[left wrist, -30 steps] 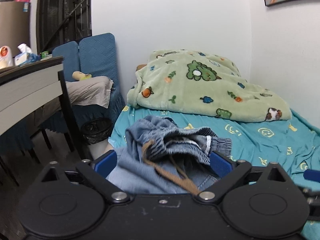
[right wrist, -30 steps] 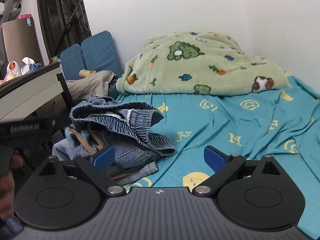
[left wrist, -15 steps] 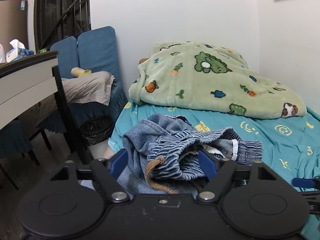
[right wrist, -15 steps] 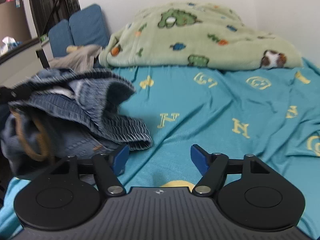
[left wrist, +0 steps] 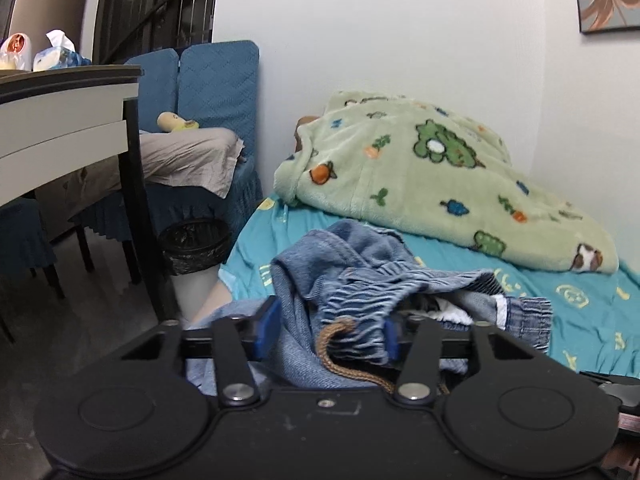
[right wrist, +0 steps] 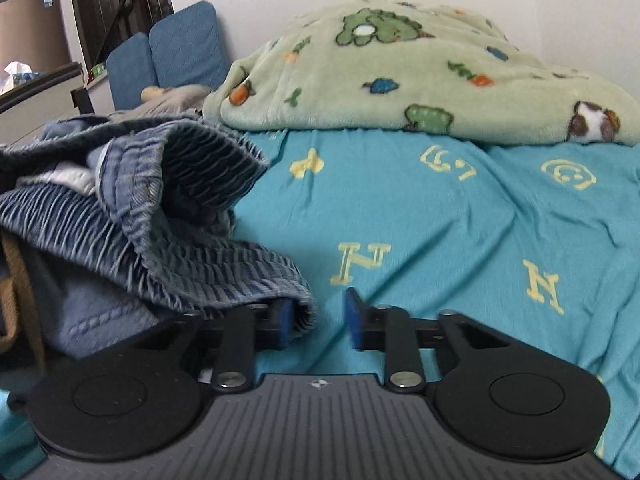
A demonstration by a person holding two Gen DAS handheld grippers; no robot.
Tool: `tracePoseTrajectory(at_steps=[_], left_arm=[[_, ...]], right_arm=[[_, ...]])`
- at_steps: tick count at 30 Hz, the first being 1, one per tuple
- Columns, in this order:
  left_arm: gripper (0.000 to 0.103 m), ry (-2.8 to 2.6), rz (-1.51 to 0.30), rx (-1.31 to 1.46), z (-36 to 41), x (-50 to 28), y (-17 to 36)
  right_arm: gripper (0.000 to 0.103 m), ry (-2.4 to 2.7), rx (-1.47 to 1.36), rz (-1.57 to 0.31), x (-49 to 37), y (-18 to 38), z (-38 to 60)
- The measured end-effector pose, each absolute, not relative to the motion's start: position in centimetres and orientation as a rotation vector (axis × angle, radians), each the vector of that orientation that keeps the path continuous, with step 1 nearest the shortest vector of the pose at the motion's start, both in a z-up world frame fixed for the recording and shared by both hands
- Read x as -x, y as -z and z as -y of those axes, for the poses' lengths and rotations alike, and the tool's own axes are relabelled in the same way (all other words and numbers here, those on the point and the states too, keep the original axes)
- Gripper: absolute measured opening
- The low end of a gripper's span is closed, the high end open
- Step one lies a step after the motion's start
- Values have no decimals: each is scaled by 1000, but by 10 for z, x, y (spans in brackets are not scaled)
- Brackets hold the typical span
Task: Fold clothes
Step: 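Close the left gripper on the jeans waistband while the right gripper grasps the waistband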
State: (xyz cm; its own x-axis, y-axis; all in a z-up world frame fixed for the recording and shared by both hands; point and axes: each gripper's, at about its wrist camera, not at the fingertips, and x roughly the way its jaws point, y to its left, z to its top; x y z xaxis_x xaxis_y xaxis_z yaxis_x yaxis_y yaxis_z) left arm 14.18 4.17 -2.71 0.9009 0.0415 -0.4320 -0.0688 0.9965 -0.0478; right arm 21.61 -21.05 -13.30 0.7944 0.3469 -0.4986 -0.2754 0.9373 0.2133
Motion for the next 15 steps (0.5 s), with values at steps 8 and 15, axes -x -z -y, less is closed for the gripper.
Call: tracePoseTrajectory(at_steps=[8, 15], left_arm=[[30, -30, -401, 50, -34, -141, 30], [23, -9, -350, 87, -37, -130, 29]], right_arm=[[12, -366, -117, -544, -224, 130, 207], [7, -332, -171, -511, -222, 113, 212]])
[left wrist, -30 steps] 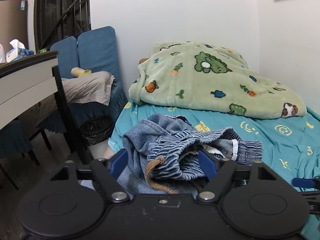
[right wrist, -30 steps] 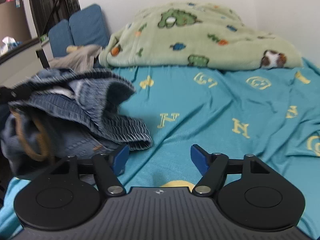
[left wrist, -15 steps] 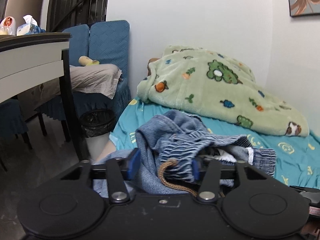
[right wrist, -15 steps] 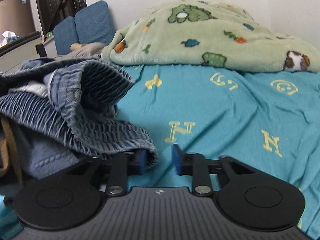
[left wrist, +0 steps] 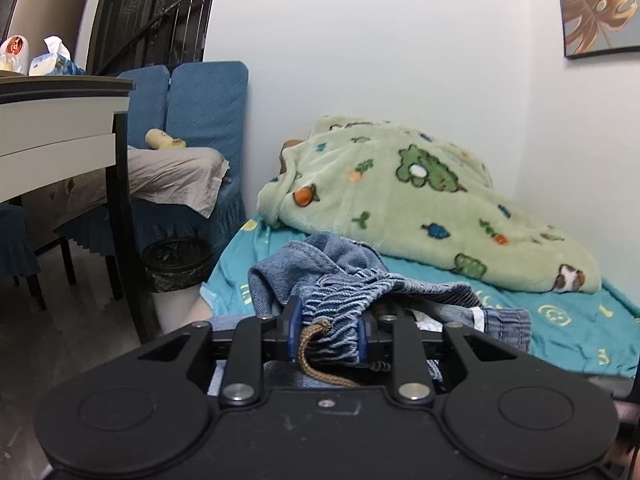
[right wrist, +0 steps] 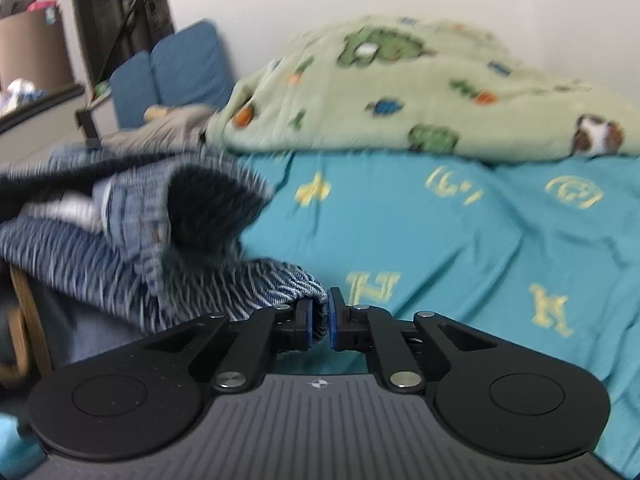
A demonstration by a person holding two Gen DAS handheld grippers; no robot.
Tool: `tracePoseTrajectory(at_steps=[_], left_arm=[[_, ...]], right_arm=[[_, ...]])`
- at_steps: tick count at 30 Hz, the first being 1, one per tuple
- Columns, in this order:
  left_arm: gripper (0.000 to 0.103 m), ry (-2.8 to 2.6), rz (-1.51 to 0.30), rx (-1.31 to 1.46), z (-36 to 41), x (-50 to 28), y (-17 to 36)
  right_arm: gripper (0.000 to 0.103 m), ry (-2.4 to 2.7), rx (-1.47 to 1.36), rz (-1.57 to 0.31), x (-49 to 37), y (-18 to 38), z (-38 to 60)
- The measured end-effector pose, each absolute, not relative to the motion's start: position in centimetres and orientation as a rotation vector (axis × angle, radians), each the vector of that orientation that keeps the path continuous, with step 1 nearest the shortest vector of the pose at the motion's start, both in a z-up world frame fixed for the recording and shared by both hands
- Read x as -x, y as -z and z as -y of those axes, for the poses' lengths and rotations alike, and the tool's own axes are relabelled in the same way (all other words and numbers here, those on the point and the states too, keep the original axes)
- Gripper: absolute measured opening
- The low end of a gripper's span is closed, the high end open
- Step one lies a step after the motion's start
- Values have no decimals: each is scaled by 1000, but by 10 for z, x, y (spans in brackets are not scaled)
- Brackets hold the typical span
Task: Fold clothes
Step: 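Close the left gripper on the jeans waistband while the right gripper grasps the waistband, then lift the jeans by the waistband with both grippers and spread them apart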
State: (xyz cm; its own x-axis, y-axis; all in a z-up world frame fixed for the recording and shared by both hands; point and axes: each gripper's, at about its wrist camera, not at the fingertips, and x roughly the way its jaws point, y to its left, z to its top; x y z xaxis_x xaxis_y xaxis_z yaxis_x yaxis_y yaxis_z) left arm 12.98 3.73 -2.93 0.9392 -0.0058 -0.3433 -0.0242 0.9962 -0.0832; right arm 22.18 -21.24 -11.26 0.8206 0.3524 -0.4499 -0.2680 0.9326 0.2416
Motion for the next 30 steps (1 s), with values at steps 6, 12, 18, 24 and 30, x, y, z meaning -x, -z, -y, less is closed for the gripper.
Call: tracePoseTrajectory(at_steps=[6, 12, 18, 24, 30], left_arm=[[21, 68, -330, 148, -33, -102, 7], [21, 190, -276, 171, 1, -64, -22], [21, 341, -288, 195, 67, -55, -32], [21, 449, -314, 164, 159, -65, -21], [21, 523, -374, 122, 256, -93, 18]], right_arm=[[5, -301, -255, -437, -215, 56, 238], [4, -284, -311, -388, -210, -9, 283], [4, -272, -267, -350, -216, -68, 339], [4, -213, -143, -365, -232, -86, 399], [4, -122, -130, -419, -263, -49, 475]])
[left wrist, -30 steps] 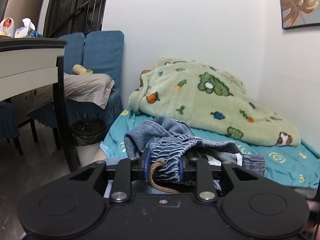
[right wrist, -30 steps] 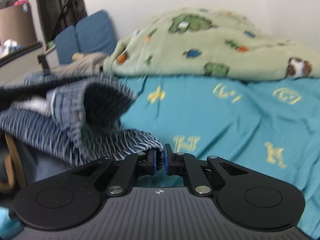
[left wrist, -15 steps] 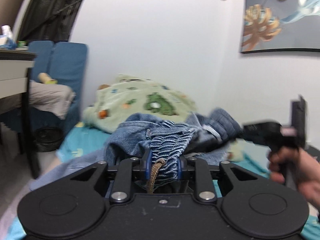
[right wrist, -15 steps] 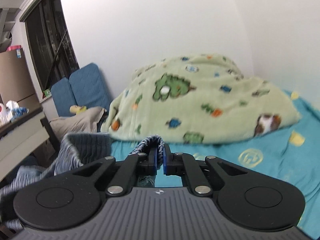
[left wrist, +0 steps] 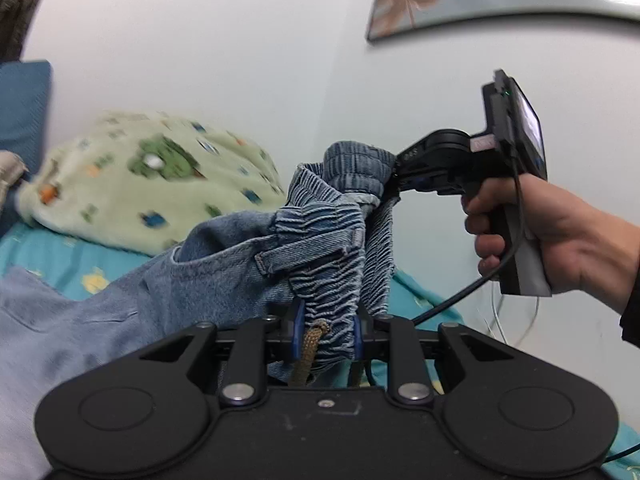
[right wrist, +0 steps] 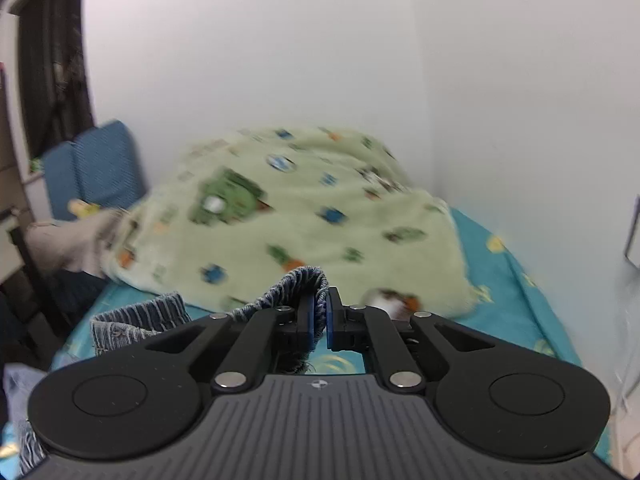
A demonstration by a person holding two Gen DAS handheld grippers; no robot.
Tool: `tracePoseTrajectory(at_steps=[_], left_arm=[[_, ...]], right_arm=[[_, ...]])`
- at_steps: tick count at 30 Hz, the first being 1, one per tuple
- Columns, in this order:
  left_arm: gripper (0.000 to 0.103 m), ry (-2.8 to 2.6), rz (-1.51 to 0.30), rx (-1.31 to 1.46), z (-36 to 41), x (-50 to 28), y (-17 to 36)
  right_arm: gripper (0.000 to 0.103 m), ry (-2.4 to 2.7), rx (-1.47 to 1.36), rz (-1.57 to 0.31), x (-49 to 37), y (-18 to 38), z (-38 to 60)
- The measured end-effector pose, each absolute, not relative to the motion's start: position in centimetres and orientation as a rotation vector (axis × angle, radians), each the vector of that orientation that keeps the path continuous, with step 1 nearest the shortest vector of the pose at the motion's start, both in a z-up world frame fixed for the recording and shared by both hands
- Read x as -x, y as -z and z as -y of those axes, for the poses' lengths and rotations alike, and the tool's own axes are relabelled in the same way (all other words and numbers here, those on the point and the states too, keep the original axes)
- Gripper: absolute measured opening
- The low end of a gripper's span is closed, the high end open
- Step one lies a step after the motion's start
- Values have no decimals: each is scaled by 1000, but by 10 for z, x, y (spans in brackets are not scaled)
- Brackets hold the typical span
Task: Fold clothes
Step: 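Lift the jeans by the waistband with both grippers and spread them apart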
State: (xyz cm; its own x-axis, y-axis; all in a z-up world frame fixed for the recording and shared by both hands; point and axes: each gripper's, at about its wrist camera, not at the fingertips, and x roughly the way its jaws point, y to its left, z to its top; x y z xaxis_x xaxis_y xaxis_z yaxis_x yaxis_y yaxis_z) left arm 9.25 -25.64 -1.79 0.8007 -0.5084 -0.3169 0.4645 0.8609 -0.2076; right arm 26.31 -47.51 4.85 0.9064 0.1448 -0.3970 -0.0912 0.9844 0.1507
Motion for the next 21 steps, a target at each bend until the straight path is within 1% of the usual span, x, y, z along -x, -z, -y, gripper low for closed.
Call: tracePoseTrajectory(at_steps=[3, 5, 8, 11, 13, 15, 16, 17, 18, 20, 21], left_arm=[[21, 530, -397, 75, 295, -109, 49], [22, 547, -447, 65, 313, -123, 70], [23, 556, -507, 61, 326, -139, 97], [25, 554, -507, 50, 331, -144, 111], [27, 561, -499, 42, 329, -148, 113], [36, 561, -499, 30, 326, -150, 112], [39, 561, -494, 19, 324, -149, 111], [50, 562, -483, 12, 325, -142, 108], [56, 562, -476, 8, 324, -136, 105], [59, 576, -467, 4, 320, -125, 95], [60, 584, -462, 3, 316, -121, 90]], right_arm=[[4, -87, -111, -477, -283, -12, 506], [4, -66, -119, -528, -293, 19, 525], [5, -43, -126, -580, -299, 57, 543], [6, -34, -180, -602, -302, 84, 554], [7, -39, -213, -589, -302, 86, 561], [9, -47, -241, -589, -301, 87, 562], [12, -48, -249, -594, -302, 87, 562], [19, -33, -244, -605, -300, 87, 561], [25, -18, -239, -616, -299, 87, 560], [47, 12, -245, -627, -291, 83, 560], [49, 26, -259, -626, -284, 80, 561]])
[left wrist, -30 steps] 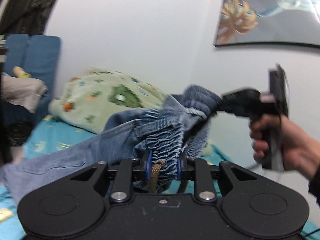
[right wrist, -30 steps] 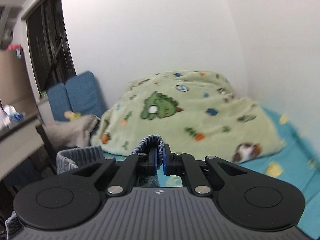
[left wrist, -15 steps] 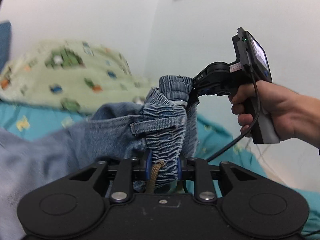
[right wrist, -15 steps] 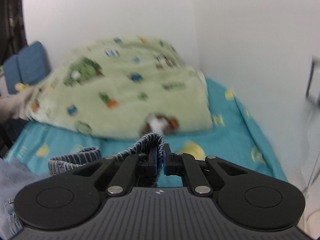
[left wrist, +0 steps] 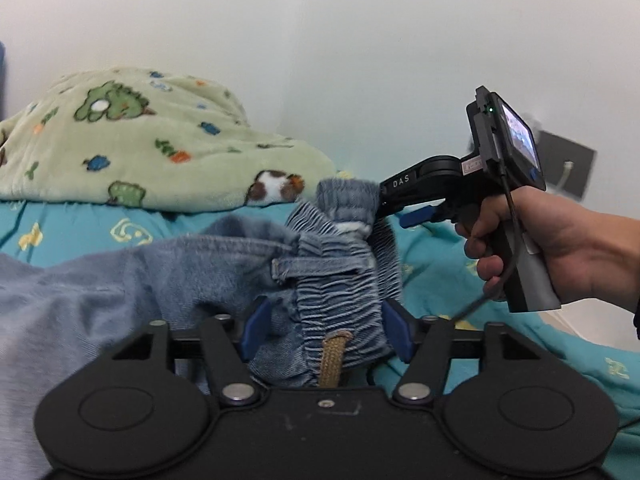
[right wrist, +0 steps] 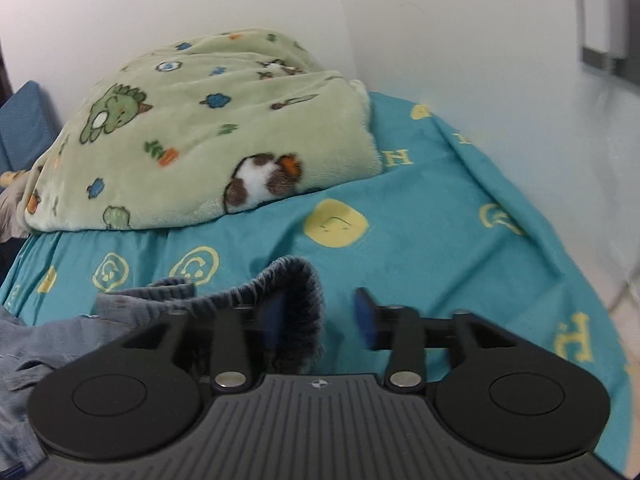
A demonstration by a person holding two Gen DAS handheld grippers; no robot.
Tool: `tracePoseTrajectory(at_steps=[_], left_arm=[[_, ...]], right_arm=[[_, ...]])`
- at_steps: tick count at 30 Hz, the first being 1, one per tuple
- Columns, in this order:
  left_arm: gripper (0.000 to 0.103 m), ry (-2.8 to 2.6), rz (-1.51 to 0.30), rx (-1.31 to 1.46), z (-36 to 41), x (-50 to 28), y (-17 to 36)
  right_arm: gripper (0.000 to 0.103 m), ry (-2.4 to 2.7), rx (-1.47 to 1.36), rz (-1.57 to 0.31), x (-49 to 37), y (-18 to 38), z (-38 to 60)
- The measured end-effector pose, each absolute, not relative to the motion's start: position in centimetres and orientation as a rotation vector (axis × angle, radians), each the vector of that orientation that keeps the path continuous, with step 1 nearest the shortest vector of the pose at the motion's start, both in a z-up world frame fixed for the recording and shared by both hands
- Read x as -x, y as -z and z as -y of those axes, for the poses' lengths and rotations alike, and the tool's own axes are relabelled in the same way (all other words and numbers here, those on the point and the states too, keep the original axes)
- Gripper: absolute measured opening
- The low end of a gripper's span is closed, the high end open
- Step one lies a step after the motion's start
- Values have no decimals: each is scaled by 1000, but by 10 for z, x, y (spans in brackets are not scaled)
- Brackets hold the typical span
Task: Fold clothes
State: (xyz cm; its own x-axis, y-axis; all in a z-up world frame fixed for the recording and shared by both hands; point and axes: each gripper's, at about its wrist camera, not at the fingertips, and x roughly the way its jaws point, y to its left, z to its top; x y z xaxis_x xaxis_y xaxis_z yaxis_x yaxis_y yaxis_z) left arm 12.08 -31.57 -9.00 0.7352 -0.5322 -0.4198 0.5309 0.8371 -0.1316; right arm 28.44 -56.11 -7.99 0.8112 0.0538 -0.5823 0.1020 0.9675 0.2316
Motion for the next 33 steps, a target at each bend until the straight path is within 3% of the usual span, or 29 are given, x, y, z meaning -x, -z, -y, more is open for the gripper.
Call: tracePoseTrajectory(at_steps=[10, 17, 20, 23, 33], left_arm=[[61, 555, -427, -4, 255, -86, 24], [62, 443, -451, -18, 175, -65, 2], [62, 388, -453, -51, 146, -64, 1], [62, 344, -469, -54, 121, -69, 8], [61, 367, -516, 26, 95, -98, 42]], right_arm=[[52, -27, -407, -568, -200, 28, 522], [56, -1, -376, -603, -181, 36, 452], [58, 22, -407, -597, -187, 46, 436], [66, 94, -412, -587, -202, 54, 430], [66, 160, -397, -606, -244, 99, 447]])
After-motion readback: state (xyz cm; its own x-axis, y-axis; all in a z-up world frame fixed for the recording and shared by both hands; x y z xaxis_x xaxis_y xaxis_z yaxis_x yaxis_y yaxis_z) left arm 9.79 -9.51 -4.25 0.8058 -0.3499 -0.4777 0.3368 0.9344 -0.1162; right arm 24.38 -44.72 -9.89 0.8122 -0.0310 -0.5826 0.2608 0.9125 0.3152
